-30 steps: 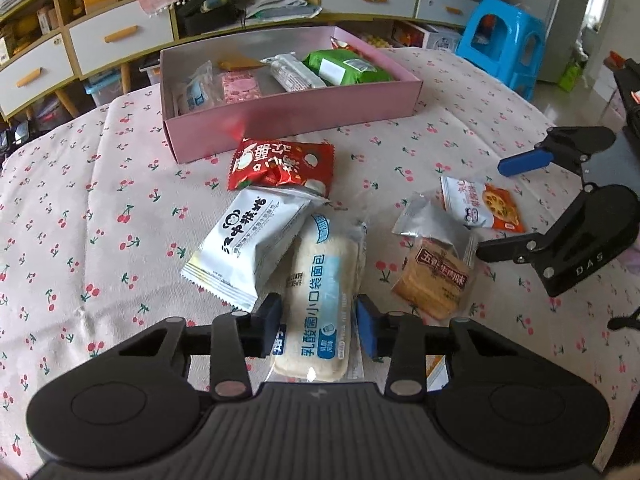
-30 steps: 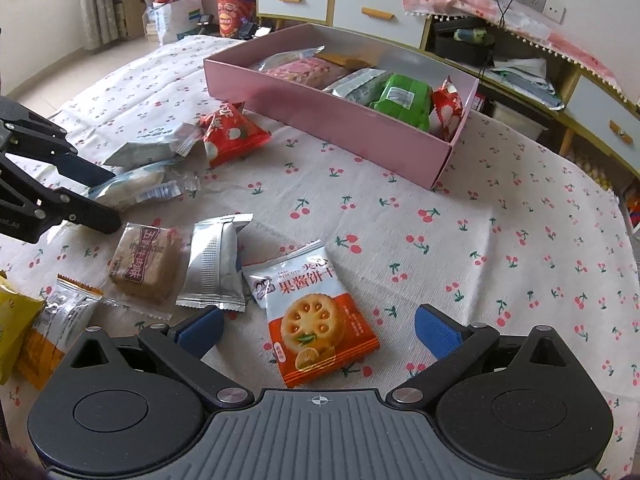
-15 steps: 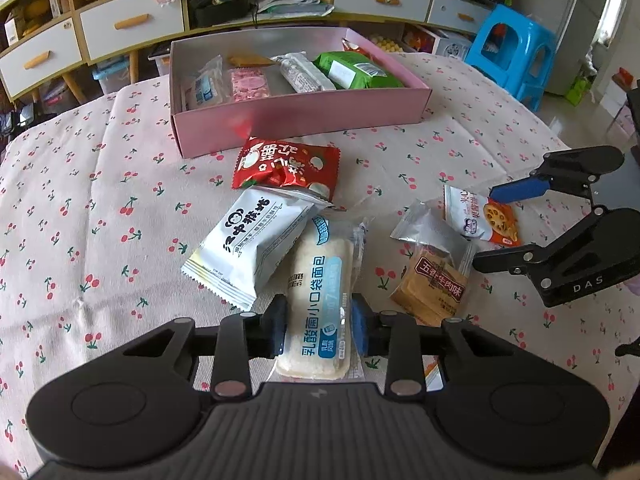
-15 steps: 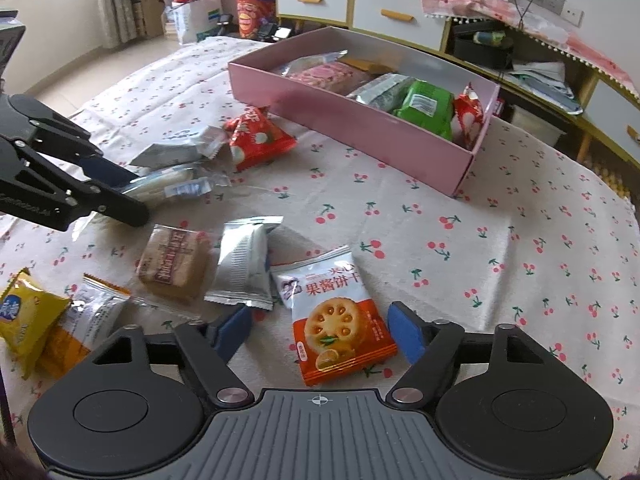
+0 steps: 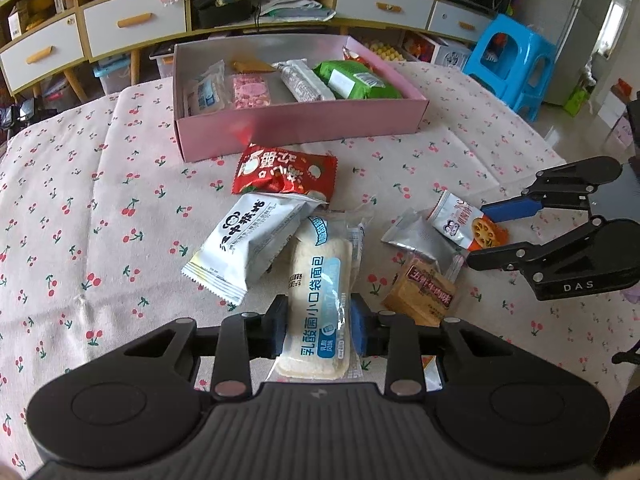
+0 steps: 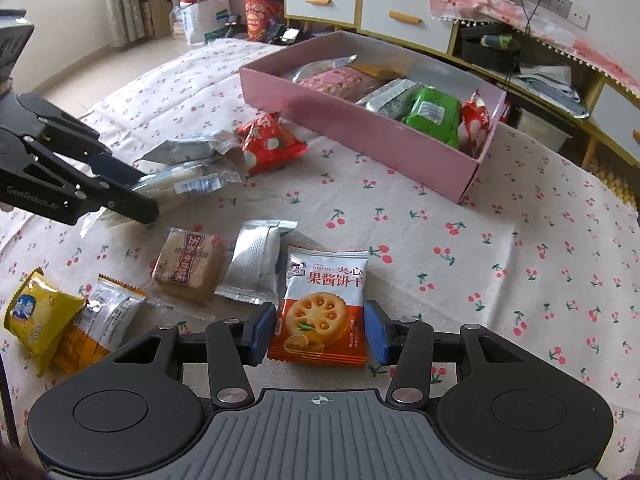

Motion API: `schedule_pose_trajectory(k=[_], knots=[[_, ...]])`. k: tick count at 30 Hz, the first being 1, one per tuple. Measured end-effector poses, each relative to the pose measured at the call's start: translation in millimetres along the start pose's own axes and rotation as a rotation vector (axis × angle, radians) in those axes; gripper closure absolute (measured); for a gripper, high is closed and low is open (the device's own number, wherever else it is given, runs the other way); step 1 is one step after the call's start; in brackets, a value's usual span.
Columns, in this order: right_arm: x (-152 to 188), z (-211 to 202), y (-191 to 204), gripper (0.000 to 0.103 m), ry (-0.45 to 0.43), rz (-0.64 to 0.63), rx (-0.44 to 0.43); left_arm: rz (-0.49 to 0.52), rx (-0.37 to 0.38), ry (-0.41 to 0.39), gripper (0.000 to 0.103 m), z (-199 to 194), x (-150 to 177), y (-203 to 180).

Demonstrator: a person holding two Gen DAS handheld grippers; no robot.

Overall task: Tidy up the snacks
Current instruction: 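Carry bread pack into pink box with left tool while right tool carries cookie pack there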

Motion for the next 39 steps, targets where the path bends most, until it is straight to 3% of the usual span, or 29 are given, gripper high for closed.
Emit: schedule_pose_trajectory(k=[17, 28, 39], knots=[[-33, -24, -14, 0.057, -0.121, 0.086, 0.026, -0.050, 0.047, -0.117, 0.075, -25, -32, -6], [-64, -26, -28, 0.057, -0.186, 0.177, 0.059, -0.113, 0.026, -0.188, 0.075, -23, -67, -1], [-101, -15, -38, 0.057, -0.264, 0.266, 0.071, -0.211, -0.053, -0.253, 0.075, -11, -106, 28]])
Point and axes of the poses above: each gripper's, at about its wrist camera, not at the fingertips, and z roughly the way its jaws point, y to its left, x to its underside, the point moved 7 cm from there along z, roughly the way its jaws point, and after that the axes turned 1 degree about -y, right-handed, at the moved point
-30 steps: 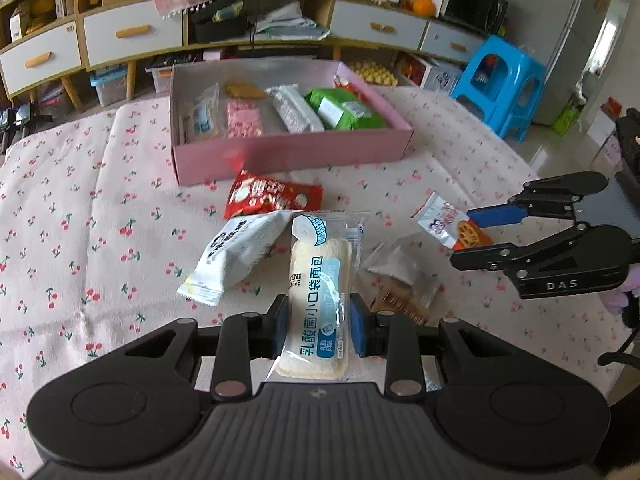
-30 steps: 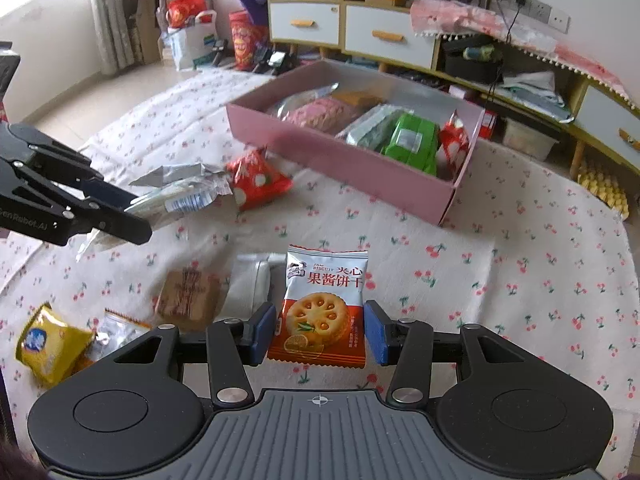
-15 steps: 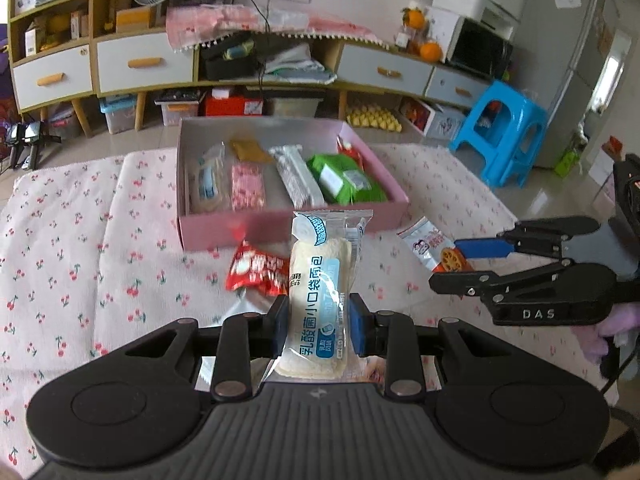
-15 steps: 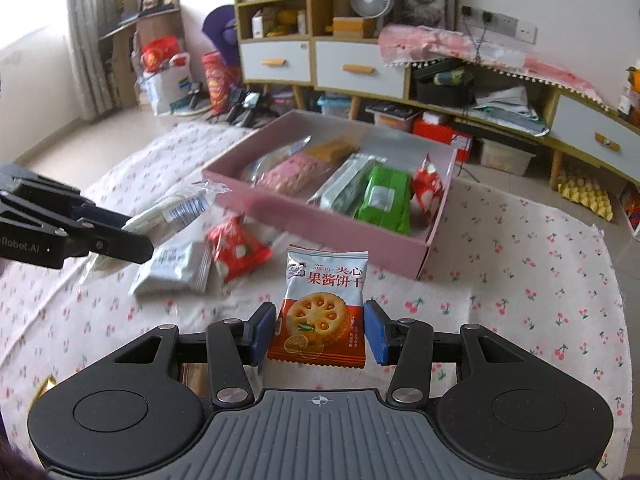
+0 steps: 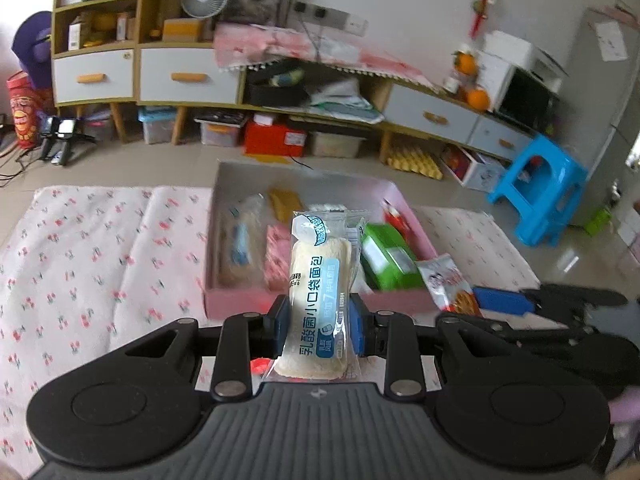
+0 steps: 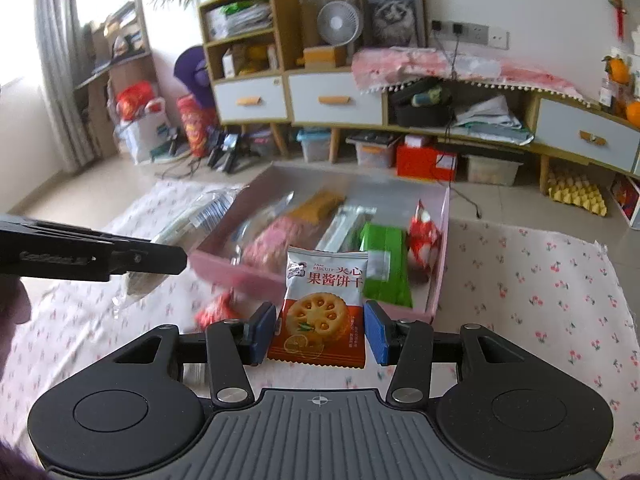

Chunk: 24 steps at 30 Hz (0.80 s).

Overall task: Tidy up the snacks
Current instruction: 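Carry bread pack into pink box with left tool while right tool carries cookie pack there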

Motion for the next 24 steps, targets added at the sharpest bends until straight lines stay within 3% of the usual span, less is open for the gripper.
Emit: schedule_pose_trajectory(k=[8, 12, 24], knots=[[-19, 24, -2, 0.057, -0.057, 0.111, 0.016, 0.008, -0.102, -0.008, 0.075, 36, -24, 25], [-23, 42, 2, 0.057, -0.044, 0.131, 0.031, 0.002, -0.134, -0.011, 0.075, 47, -38, 36], [-26, 78, 14, 0.056, -0.013, 0.137, -0.013, 0.016, -0.148, 0.004, 0.075, 73, -48, 42]])
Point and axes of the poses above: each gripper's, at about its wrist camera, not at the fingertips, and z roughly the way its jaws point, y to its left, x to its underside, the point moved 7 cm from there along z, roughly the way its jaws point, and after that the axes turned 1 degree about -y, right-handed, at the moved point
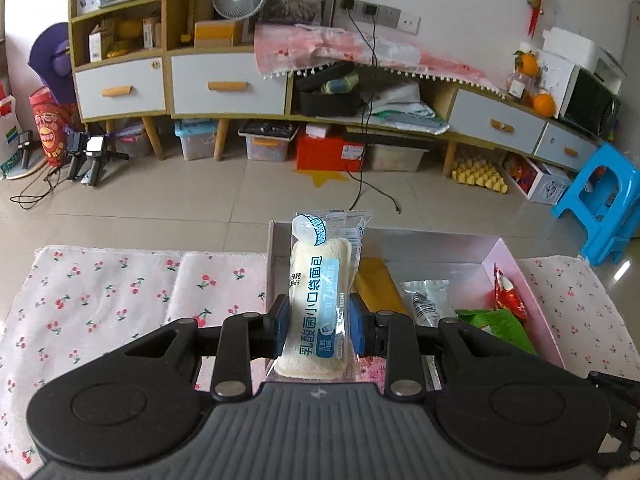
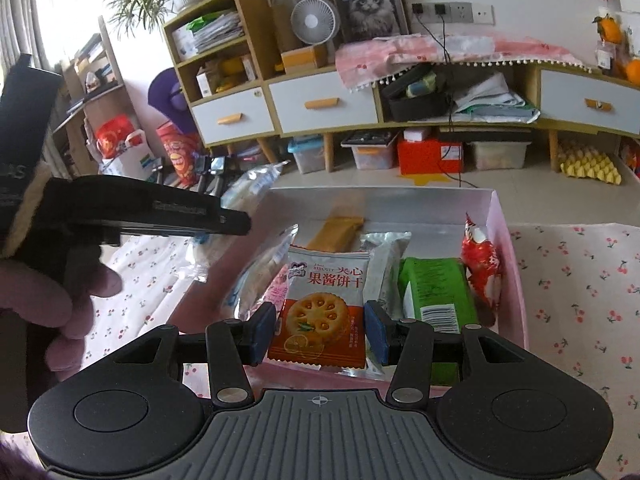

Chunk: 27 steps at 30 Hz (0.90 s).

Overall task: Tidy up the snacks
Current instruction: 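Carry bread pack into pink box with left tool while right tool carries cookie pack there, then open both tools and move them back toward the remaining snacks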

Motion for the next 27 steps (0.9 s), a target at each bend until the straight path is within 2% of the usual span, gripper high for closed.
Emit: schedule_pose_trajectory(k=[10, 15, 17, 18, 21, 25, 27], knots=[[2, 8, 2, 0.055, 0.016, 0.012, -0.018, 0.014, 0.002, 0.026, 0.075, 13, -4, -5], [2, 7, 4, 0.052, 0.014, 0.014, -0.029, -0.050, 0.039, 0.024, 0.072, 15, -5, 2], [2, 8, 2, 0.039, 0.021, 0.011, -0.020, -0.048, 0.038, 0.010, 0.065, 12, -6, 3], [1, 7, 2, 0.037, 0.019, 0.005, -0.011, -0.040, 0.035, 0.007, 0.063, 11, -6, 3], [1, 5, 2, 0.037, 0.017, 0.003, -0.010, -0.015, 0.025, 0.007, 0.060, 8, -6, 2], [-1, 0, 0, 0.037, 0.011, 0.015, -0.010, -0.012, 0.017, -0.003, 0.047, 2, -6, 2], [-3, -5, -1, 0.031, 0.012, 0.012, -0.010, -0.002, 0.014, -0.005, 0.043, -2, -6, 1]])
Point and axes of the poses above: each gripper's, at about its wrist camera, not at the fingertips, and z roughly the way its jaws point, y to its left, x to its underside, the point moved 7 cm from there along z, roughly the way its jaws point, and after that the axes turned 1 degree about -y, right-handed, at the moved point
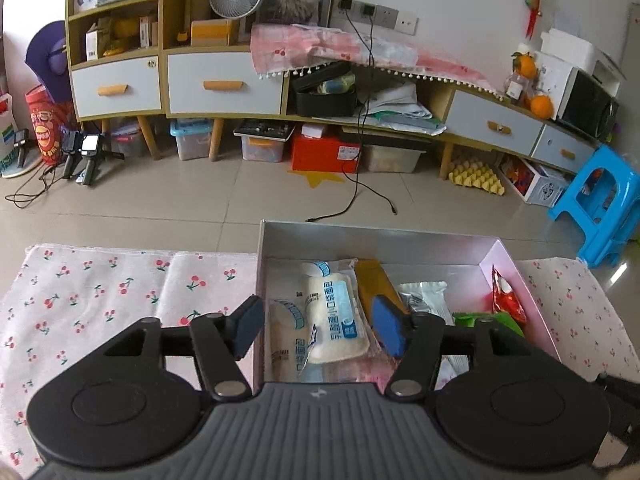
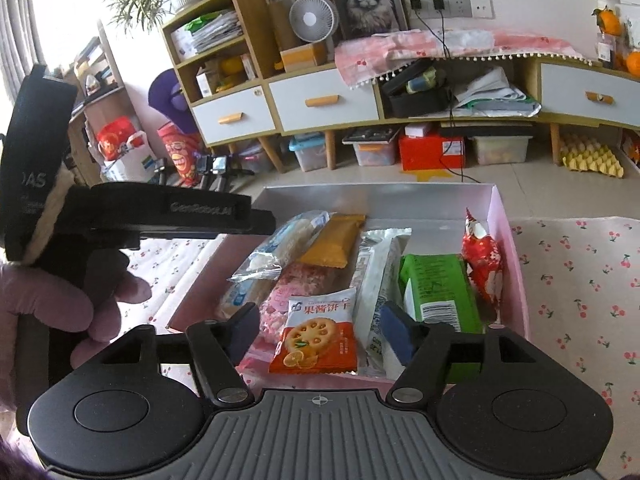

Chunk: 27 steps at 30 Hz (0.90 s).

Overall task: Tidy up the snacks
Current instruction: 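Open both tools and move them back toward the remaining snacks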

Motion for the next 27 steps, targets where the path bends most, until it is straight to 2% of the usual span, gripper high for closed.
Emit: schedule_pose_trajectory(k=[3, 5, 8, 16, 27], knots=[[-1, -10, -1, 0.030, 0.005, -0.022, 0.009, 0.016, -0.007, -0.013, 0.031, -11, 1, -1], [-3, -16, -2, 0.029, 0.006, -0.035, 0.024, 0.021, -0.013, -0.014, 0.028, -16, 2, -2], [-5, -27, -4, 0.020, -0.001, -0.034, 0.040, 0.021, -0.022, -0.005, 0.022, -22, 7, -2], [-2, -57, 2, 0.013, -0.004, -0.071, 0.052, 0.050, -0.065, -0.005, 0.002, -46, 19, -2], [12, -83, 5, 0.008, -0.006, -0.074, 0.054, 0.112, -0.065, 0.022, 0.001, -67, 44, -6]])
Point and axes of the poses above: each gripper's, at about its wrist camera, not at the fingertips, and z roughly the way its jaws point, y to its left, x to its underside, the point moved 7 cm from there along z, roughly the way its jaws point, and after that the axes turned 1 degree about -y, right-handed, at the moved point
